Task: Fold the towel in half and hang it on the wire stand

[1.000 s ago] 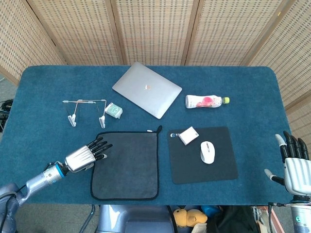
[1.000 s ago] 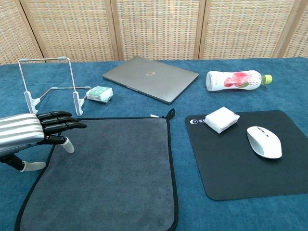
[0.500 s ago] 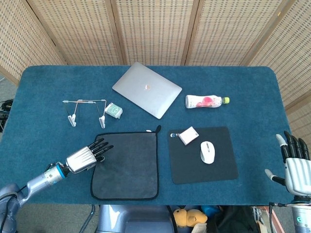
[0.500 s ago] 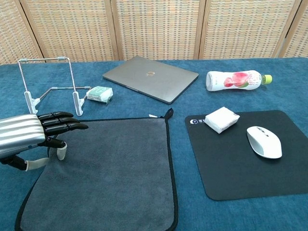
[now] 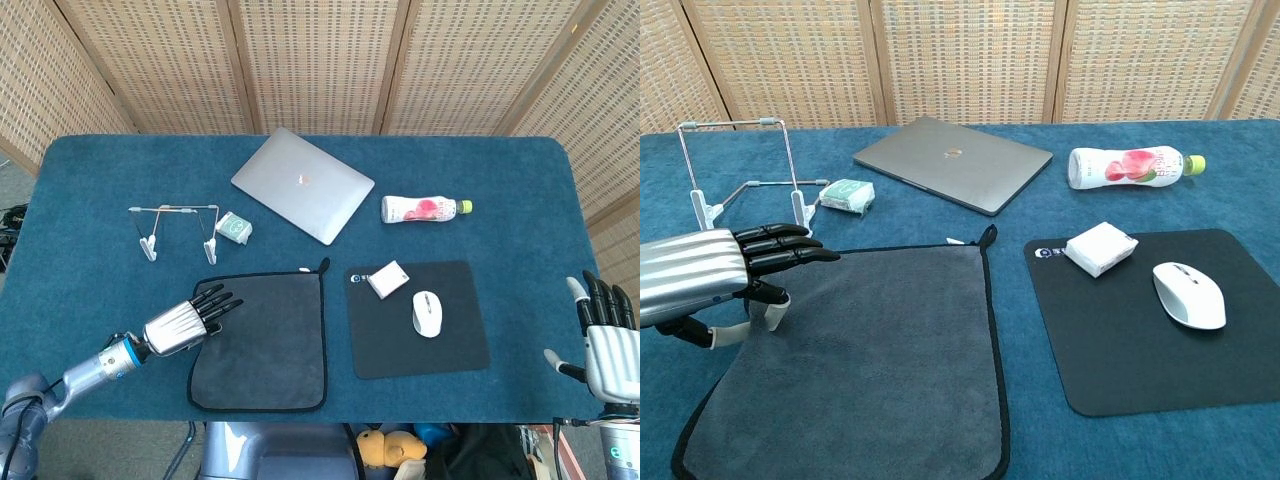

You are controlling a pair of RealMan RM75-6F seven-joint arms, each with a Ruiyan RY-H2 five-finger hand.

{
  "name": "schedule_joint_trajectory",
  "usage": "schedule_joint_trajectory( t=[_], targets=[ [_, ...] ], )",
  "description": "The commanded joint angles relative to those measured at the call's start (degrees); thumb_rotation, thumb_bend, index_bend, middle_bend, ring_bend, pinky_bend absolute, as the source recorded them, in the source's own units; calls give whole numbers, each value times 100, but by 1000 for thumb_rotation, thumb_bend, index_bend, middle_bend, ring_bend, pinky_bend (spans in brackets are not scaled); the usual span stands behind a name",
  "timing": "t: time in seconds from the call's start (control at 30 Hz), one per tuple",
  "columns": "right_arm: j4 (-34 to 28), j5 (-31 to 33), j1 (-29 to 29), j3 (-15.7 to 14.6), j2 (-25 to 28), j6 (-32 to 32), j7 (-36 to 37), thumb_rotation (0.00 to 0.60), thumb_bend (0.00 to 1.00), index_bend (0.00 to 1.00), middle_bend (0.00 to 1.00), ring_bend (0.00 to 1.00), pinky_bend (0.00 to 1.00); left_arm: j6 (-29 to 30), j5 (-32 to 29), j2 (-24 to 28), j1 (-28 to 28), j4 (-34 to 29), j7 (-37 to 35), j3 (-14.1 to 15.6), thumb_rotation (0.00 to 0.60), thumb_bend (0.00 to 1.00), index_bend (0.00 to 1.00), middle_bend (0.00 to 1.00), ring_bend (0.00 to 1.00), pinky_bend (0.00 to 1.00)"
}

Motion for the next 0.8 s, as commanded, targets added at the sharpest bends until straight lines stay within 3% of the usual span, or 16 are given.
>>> schedule_joint_trajectory(
  t=[0.03, 0.8],
  targets=[
    [-3, 4, 1, 0, 7, -5, 14, 600, 0, 0, 0, 0, 0, 37, -17, -1, -52, -77, 39, -28, 600, 459, 689, 0, 0, 0],
    [18, 144, 38, 34, 45, -120, 129, 600, 0, 0, 0, 0, 0, -18, 141, -143, -871, -746, 799, -152, 600, 458, 693, 0, 0, 0]
  ],
)
